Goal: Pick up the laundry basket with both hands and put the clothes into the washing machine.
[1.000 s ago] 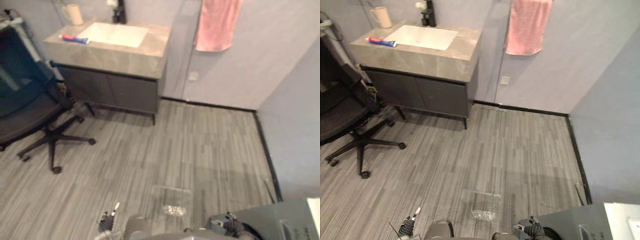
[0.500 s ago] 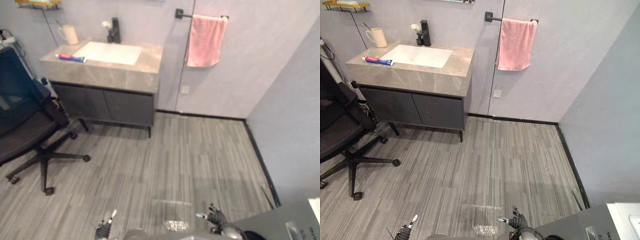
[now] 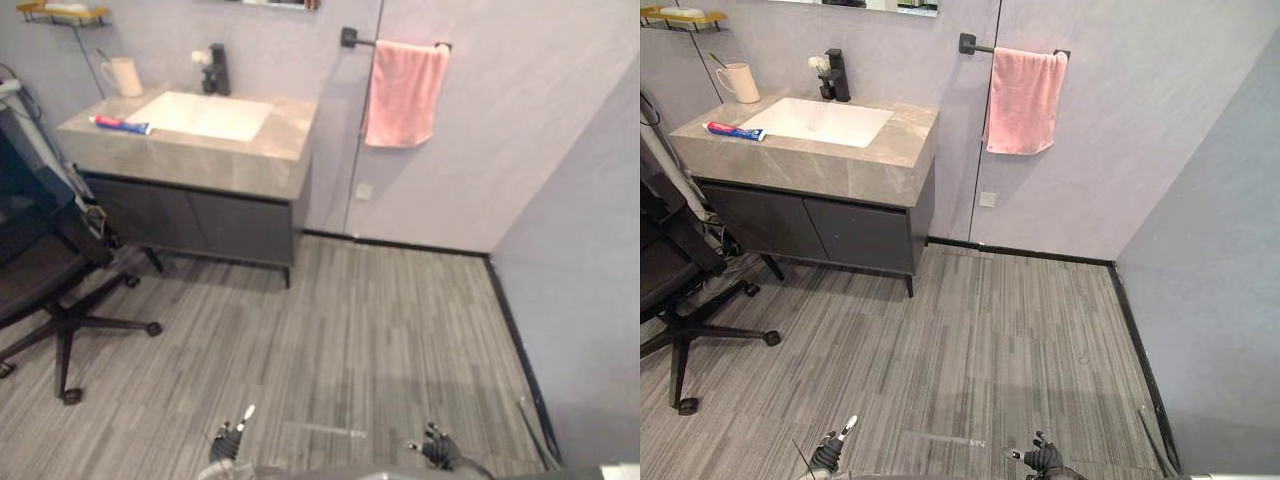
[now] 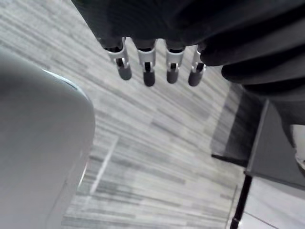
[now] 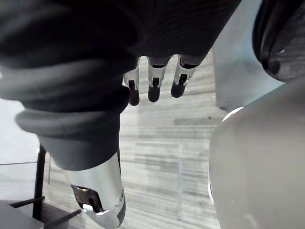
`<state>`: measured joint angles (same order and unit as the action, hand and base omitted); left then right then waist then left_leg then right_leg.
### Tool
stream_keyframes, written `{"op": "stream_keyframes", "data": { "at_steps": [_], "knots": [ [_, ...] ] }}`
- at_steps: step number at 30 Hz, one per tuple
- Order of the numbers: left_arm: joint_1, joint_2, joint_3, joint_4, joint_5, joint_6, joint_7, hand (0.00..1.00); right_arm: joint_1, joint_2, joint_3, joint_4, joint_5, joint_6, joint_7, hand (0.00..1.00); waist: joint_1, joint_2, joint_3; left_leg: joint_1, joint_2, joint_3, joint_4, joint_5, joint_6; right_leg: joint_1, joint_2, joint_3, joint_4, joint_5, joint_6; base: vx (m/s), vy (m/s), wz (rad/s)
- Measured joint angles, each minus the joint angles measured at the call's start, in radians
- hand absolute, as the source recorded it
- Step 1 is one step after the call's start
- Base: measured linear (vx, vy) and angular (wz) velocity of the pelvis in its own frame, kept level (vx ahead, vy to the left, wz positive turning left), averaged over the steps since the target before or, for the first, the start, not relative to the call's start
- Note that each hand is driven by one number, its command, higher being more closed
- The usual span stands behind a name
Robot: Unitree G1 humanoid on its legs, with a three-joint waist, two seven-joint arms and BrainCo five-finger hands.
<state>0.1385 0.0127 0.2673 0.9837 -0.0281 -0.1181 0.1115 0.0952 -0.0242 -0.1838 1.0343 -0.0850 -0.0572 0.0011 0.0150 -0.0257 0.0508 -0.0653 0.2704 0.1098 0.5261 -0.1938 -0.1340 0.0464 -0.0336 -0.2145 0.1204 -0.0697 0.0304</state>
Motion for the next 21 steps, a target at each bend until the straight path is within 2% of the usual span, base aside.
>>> {"op": "stream_keyframes", "data": {
  "at_steps": [1, 2, 3, 4, 5, 7, 10, 13, 16, 21],
  "knots": [
    [0.0, 0.002, -0.002, 0.0, 0.0, 0.0, 0.0, 0.0, -0.008, -0.002, 0.009, 0.002, 0.0, 0.001, -0.003, 0.0, 0.001, -0.009, -0.007, 0.003, -0.006, -0.004, -0.02, -0.018, 0.006, 0.005, -0.007, 0.008, -0.011, 0.005, 0.002, 0.05, 0.002, -0.11],
    [-0.001, 0.0, -0.002, 0.0, -0.001, 0.0, 0.0, 0.0, -0.009, -0.003, 0.016, 0.002, 0.0, 0.002, -0.004, 0.0, 0.0, -0.003, -0.007, 0.005, -0.013, -0.004, -0.061, -0.03, 0.007, 0.002, -0.011, 0.011, -0.016, 0.01, 0.003, -0.01, 0.06, -0.16],
    [-0.002, -0.008, -0.008, 0.0, -0.001, 0.0, 0.0, 0.0, -0.01, -0.023, 0.018, 0.002, 0.001, 0.001, -0.007, 0.0, -0.002, 0.023, -0.001, 0.009, -0.038, -0.015, -0.184, -0.007, 0.007, -0.018, -0.008, 0.015, -0.025, 0.018, 0.015, -0.03, 0.117, -0.32],
    [-0.002, -0.007, -0.023, 0.004, -0.001, 0.0, 0.001, 0.0, -0.02, -0.041, 0.019, 0.012, 0.005, 0.003, -0.015, 0.0, -0.001, 0.038, -0.004, 0.02, -0.05, -0.012, -0.255, 0.012, 0.001, -0.034, -0.007, 0.038, -0.046, 0.036, 0.03, 0.0, 0.114, -0.36],
    [0.001, -0.007, -0.026, 0.0, -0.002, -0.001, 0.001, 0.0, -0.024, -0.04, 0.023, 0.01, 0.005, 0.004, -0.019, 0.0, 0.0, 0.04, -0.011, 0.026, -0.064, 0.0, -0.286, 0.027, 0.005, -0.031, -0.009, 0.047, -0.066, 0.054, 0.032, 0.05, 0.1, -0.37],
    [-0.001, 0.016, -0.043, 0.0, -0.001, -0.002, 0.0, 0.0, -0.021, -0.031, 0.027, 0.011, 0.005, 0.002, -0.022, 0.0, -0.002, 0.024, -0.003, 0.043, -0.099, 0.028, -0.344, 0.056, 0.019, -0.032, -0.036, 0.063, -0.119, 0.093, 0.044, 0.07, 0.077, -0.23],
    [0.0, 0.025, -0.08, 0.0, 0.0, -0.003, -0.002, 0.0, -0.016, -0.027, 0.026, 0.01, 0.015, 0.0, -0.022, 0.0, -0.008, 0.025, -0.003, 0.099, -0.125, 0.041, -0.388, 0.064, 0.029, 0.002, -0.056, 0.07, -0.128, 0.093, 0.047, 0.06, 0.08, -0.06],
    [-0.004, 0.032, -0.111, -0.001, 0.002, -0.011, -0.001, 0.0, -0.015, -0.021, 0.027, 0.012, 0.028, 0.0, -0.02, 0.0, -0.011, 0.026, -0.005, 0.124, -0.139, 0.044, -0.424, 0.078, 0.035, 0.009, -0.066, 0.068, -0.129, 0.093, 0.047, 0.01, 0.017, 0.0],
    [0.0, 0.033, -0.132, 0.002, 0.003, -0.013, -0.001, 0.0, -0.016, -0.02, 0.027, 0.012, 0.035, -0.001, -0.019, 0.0, -0.031, 0.026, -0.005, 0.124, -0.151, 0.037, -0.46, 0.104, 0.041, 0.0, -0.075, 0.053, -0.129, 0.094, 0.05, -0.05, 0.004, 0.1],
    [0.003, 0.033, -0.147, 0.007, 0.001, -0.013, 0.001, 0.0, -0.016, -0.022, 0.027, 0.012, 0.035, 0.002, -0.018, 0.0, -0.029, 0.024, -0.004, 0.141, -0.149, 0.03, -0.492, 0.128, 0.036, 0.003, -0.072, 0.045, -0.139, 0.099, 0.057, -0.06, -0.017, 0.04]
  ]
}}
